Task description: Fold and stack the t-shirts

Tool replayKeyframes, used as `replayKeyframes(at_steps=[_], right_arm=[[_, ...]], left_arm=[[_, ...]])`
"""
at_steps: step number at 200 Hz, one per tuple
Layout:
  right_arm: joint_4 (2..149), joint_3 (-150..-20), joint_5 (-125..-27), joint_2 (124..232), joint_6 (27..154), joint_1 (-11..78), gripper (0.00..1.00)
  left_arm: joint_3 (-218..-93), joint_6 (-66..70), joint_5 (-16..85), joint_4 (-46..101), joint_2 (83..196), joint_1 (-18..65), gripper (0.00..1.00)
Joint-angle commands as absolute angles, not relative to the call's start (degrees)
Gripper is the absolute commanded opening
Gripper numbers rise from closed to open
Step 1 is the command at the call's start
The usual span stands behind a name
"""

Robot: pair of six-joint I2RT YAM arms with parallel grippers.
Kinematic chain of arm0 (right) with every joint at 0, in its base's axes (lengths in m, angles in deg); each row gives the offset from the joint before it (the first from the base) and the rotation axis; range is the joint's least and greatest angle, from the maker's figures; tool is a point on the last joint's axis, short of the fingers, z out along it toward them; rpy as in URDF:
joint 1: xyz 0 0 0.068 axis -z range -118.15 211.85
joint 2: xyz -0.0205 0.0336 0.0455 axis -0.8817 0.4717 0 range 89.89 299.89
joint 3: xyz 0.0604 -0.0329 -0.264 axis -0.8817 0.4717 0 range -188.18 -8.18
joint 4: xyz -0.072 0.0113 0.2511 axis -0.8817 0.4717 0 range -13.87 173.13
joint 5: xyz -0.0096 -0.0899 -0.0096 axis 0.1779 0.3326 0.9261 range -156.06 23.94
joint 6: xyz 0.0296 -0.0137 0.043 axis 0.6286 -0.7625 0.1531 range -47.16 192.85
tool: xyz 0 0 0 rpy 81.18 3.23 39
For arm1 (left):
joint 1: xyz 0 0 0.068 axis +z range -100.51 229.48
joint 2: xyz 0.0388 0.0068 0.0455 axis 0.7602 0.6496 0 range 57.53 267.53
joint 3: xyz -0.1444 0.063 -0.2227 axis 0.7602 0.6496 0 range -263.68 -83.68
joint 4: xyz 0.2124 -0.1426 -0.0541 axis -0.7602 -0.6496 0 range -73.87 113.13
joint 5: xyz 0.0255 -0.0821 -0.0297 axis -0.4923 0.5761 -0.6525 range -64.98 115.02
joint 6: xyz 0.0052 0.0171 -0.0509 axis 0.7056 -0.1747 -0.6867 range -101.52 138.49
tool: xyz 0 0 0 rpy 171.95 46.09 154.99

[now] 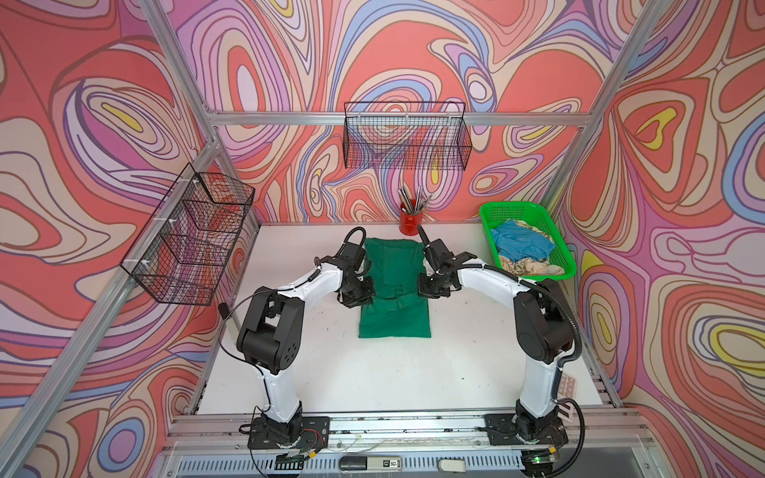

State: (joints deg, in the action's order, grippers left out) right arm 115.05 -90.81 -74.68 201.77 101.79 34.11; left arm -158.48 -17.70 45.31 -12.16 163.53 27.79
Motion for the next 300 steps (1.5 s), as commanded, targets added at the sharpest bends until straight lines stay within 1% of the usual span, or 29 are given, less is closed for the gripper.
replayKeyframes(at_steps=[1,6,17,35,42,59,71,88,99,121,156,184,243,268,300], right_arm=[[114.36,-92.29,-74.73,203.22,100.89,34.51,0.0],[114.36,-92.37,-74.6,203.42,100.88,34.44,0.0],[114.43,-92.67,-74.54,203.53,100.75,34.5,0.0],[114.79,-93.89,-74.7,203.13,100.46,34.51,0.26],[115.04,-94.2,-74.83,202.48,100.44,34.5,0.38],[115.81,-93.64,-74.44,199.84,100.82,34.46,0.48],[115.64,-91.57,-74.94,197.32,101.88,34.43,0.53],[114.27,-86.97,-76.31,193.45,104.19,33.62,0.53],[113.05,-83.91,-77.01,191.21,106.0,32.5,0.55],[109.35,-78.64,-79.05,188.27,110.02,29.41,0.56],[103.12,-76.13,-81.18,190.44,112.82,27.07,0.56],[102.03,-78.15,-81.09,195.24,112.2,27.05,0.55],[101.69,-84.45,-80.13,201.89,109.81,28.4,0.53],[102.85,-90.95,-79.07,205.64,108.15,30.92,0.53],[105.34,-100.66,-77.23,210.71,106.23,33.89,0.53]], left_arm=[[-159.62,-17.98,44.52,-11.48,164.37,28.36,0.0],[-159.74,-18.1,44.59,-11.42,164.47,28.38,0.01],[-159.96,-18.24,44.55,-11.42,164.57,28.33,0.16],[-159.8,-18.6,43.5,-11.75,163.52,28.31,0.31],[-159.62,-18.68,42.82,-12.08,162.52,28.36,0.37],[-158.71,-18.83,40.36,-13.0,159.1,28.31,0.47],[-157.64,-19.0,39.21,-13.59,156.3,28.34,0.5],[-155.23,-19.59,38.85,-13.88,152.42,28.07,0.52],[-153.37,-20.12,39.45,-13.74,150.22,27.54,0.52],[-148.73,-21.68,41.9,-12.68,147.68,24.68,0.51],[-143.76,-24.72,46.64,-7.83,149.21,18.96,0.47],[-143.07,-26.59,46.92,-3.83,152.76,18.11,0.46],[-153.35,-23.65,44.49,-2.63,164.22,19.0,0.45],[-158.68,-22.26,42.83,-2.94,168.06,21.08,0.44],[-167.94,-20.14,39.14,-5.08,169.96,24.69,0.44]])
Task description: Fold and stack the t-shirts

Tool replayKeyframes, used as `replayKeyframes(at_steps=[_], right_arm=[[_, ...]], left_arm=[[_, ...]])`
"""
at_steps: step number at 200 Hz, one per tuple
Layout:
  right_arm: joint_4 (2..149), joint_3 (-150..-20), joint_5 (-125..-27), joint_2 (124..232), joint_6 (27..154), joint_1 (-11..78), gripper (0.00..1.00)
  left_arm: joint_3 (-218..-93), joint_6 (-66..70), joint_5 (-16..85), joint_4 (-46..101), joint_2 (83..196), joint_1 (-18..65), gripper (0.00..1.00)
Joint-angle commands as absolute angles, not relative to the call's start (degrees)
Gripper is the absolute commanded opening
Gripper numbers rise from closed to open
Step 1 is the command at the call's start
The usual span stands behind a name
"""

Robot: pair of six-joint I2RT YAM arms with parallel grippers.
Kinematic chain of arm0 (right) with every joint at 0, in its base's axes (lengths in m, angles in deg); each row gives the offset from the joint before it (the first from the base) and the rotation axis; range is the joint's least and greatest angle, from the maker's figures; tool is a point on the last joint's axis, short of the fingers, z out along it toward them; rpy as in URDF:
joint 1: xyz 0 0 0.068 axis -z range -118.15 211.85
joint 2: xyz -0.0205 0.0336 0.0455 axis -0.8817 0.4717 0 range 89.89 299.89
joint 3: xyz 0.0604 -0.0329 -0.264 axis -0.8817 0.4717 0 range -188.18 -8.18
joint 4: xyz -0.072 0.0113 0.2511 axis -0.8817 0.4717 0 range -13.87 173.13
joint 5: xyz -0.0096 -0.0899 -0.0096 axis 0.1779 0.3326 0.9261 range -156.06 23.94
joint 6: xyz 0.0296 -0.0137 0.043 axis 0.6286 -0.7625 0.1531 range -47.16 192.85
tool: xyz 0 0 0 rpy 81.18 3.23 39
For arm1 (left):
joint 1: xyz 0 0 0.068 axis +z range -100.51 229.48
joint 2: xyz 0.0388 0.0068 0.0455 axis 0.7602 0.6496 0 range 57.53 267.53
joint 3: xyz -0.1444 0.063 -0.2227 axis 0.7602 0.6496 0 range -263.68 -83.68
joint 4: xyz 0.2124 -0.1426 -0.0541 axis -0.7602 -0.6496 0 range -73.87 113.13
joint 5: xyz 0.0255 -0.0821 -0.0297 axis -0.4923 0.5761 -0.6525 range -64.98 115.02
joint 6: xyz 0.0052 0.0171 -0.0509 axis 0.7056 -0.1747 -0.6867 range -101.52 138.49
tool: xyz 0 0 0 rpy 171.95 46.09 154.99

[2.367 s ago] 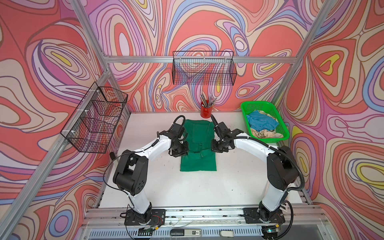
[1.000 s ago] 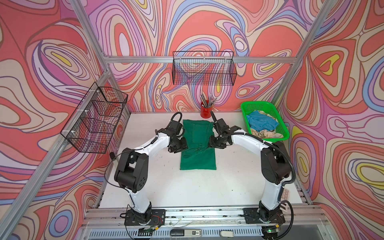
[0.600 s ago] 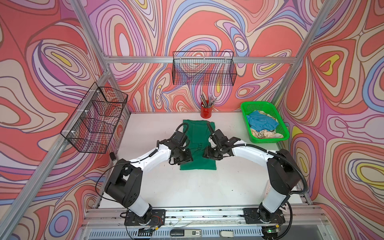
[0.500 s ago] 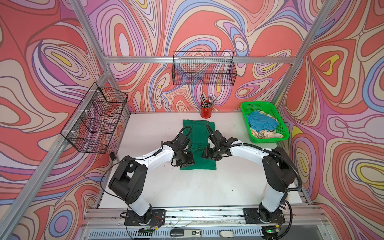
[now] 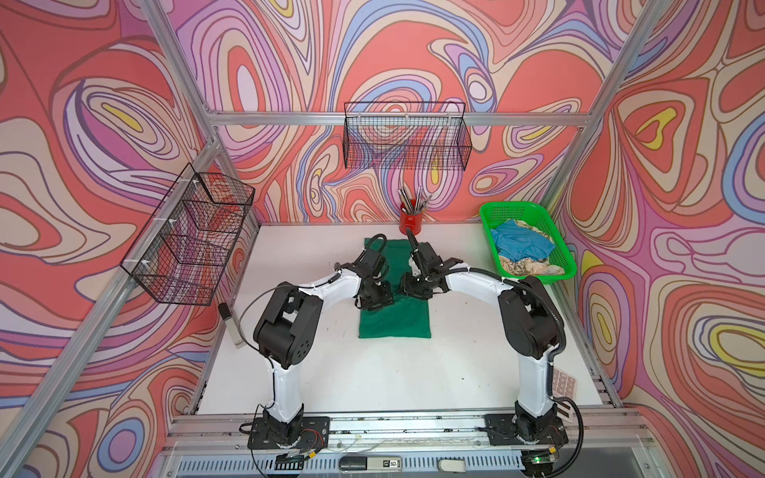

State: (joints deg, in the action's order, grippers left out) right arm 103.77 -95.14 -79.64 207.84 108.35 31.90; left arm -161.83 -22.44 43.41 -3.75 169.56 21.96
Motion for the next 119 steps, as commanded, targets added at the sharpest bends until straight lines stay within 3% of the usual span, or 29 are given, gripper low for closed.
replayKeyframes(at_steps=[1,54,119], right_arm=[[105.37,-100.91,-77.22,210.81,106.24,33.9,0.53],[107.51,-105.17,-77.88,210.48,106.22,34.46,0.53],[100.87,-83.02,-81.6,195.26,112.07,33.63,0.5]], left_arm=[[-168.26,-20.12,39.02,-5.17,170.04,24.78,0.44],[-172.62,-19.61,40.01,-6.68,166.93,26.52,0.45],[-150.5,-22.58,43.83,-1.82,151.92,25.64,0.44]])
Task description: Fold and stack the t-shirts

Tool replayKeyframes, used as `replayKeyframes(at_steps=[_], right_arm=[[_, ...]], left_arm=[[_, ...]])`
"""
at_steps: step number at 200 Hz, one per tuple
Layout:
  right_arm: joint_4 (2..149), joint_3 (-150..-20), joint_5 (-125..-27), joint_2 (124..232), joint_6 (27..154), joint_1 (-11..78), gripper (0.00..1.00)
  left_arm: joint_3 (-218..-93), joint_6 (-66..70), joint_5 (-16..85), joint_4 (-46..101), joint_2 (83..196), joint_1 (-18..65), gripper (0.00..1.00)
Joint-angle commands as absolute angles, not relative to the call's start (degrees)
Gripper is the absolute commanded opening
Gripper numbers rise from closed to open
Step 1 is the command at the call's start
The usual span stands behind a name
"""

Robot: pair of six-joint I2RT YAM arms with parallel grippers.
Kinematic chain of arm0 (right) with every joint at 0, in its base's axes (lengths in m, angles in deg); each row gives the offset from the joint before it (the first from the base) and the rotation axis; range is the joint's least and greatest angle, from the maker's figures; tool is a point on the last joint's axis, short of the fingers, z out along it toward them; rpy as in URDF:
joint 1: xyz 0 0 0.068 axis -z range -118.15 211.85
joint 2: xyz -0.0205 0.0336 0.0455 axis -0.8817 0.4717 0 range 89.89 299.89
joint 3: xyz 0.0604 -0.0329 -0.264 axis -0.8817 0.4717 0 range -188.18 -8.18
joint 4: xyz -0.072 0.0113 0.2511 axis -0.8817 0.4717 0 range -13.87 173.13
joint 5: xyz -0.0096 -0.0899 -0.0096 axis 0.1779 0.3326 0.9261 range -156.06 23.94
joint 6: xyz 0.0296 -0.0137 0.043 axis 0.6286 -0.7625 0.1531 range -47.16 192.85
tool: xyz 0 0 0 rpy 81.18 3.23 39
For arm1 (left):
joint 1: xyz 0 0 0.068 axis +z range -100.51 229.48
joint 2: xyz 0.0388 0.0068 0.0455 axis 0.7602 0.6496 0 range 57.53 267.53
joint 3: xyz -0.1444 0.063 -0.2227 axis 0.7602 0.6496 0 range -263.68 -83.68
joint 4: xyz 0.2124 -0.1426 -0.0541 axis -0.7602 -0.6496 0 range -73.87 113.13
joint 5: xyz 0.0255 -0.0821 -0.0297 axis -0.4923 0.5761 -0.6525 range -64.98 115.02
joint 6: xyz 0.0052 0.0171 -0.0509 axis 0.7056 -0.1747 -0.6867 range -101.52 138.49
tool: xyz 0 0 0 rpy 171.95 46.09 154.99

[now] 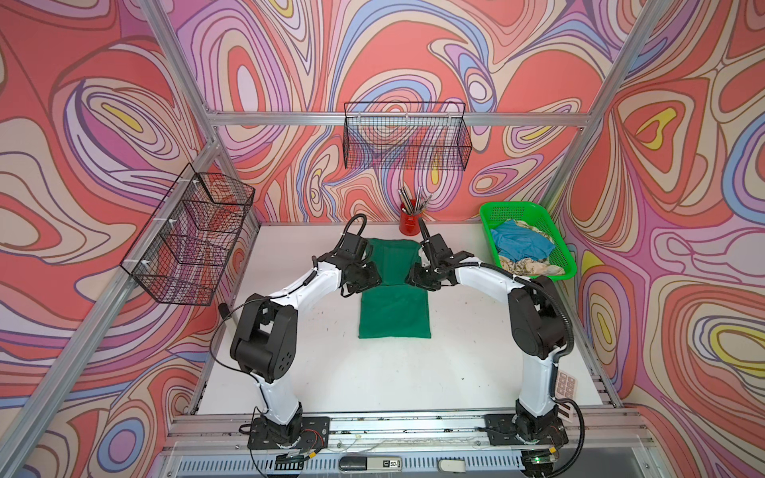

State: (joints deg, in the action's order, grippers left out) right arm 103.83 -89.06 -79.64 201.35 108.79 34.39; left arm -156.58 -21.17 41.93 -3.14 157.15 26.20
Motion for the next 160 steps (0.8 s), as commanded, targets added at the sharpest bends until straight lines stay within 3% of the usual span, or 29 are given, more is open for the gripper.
replayKeyframes(at_steps=[1,62,160], right_arm=[[100.81,-82.69,-81.65,194.96,112.19,33.59,0.5],[97.7,-71.31,-83.29,187.6,117.56,27.94,0.46],[93.58,-68.68,-84.44,189.64,119.88,22.55,0.36]], left_arm=[[-150.23,-22.61,43.91,-1.7,151.7,25.61,0.45],[-143.45,-23.31,46.33,-0.82,148.82,22.12,0.44],[-140.23,-21.53,45.21,-0.16,152.98,19.88,0.42]])
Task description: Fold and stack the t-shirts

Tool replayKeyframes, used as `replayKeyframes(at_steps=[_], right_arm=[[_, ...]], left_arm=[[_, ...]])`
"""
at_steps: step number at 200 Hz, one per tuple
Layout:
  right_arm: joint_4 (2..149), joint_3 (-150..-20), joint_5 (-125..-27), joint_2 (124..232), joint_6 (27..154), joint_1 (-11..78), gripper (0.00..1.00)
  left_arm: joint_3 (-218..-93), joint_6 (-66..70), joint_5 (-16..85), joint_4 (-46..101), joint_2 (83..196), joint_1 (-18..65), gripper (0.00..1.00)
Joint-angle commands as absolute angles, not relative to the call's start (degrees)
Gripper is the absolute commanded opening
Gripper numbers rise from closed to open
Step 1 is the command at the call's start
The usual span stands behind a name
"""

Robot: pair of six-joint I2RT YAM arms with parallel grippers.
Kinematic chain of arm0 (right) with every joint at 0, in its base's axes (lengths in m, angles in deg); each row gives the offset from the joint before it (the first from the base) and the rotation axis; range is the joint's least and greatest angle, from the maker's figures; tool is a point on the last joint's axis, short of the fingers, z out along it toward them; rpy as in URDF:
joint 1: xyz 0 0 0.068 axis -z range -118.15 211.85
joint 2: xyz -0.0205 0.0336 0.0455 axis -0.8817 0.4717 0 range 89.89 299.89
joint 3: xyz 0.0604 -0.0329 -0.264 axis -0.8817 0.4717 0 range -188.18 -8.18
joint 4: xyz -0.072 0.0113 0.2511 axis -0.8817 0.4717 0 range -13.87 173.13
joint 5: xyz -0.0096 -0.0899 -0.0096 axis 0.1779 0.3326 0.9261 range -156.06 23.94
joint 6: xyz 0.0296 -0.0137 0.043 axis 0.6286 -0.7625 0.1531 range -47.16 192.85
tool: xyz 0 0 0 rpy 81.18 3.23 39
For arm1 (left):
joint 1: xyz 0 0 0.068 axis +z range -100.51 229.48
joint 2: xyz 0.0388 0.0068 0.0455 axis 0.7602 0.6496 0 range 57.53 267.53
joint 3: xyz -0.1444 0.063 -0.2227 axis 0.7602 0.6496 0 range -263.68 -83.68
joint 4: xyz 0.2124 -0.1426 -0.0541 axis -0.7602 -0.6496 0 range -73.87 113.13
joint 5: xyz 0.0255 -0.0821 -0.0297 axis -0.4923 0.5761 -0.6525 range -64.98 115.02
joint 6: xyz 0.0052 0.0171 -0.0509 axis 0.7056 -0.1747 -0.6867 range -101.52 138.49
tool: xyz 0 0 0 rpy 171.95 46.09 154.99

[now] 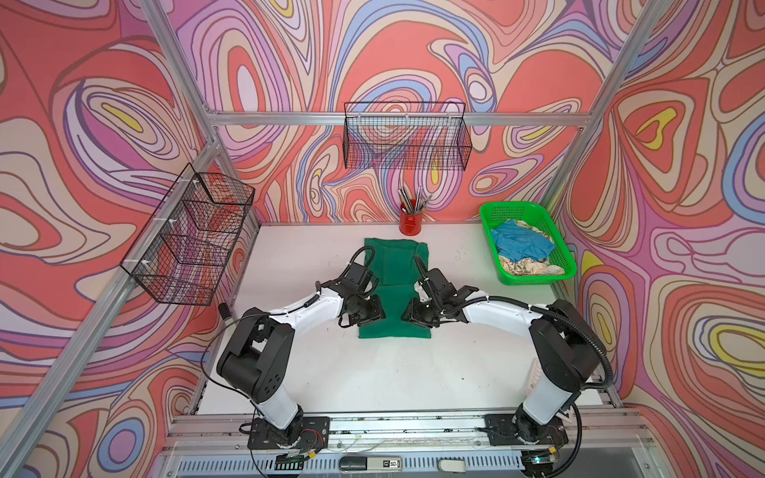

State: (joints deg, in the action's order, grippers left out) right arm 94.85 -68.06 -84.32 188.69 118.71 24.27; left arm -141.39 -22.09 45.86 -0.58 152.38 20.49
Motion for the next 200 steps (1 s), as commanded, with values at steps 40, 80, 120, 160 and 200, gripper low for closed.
replayKeyframes(at_steps=[40,80,120,160,200], right_arm=[[92.83,-68.37,-84.34,193.5,118.8,22.03,0.36],[94.82,-65.22,-83.16,193.95,116.73,23.0,0.36],[97.88,-61.05,-81.51,188.18,116.57,23.5,0.36],[101.11,-59.27,-80.34,184.65,115.31,24.96,0.37],[101.22,-58.64,-79.75,185.38,113.91,26.34,0.37]], left_arm=[[-139.33,-21.0,44.58,0.16,153.82,19.78,0.41],[-139.15,-19.58,42.44,-2.39,155.47,19.77,0.4],[-137.04,-18.44,42.58,-4.47,156.15,19.68,0.39],[-134.18,-18.26,43.26,-4.46,154.88,19.52,0.38],[-133.17,-18.43,43.48,-4.17,154.65,18.81,0.37]])
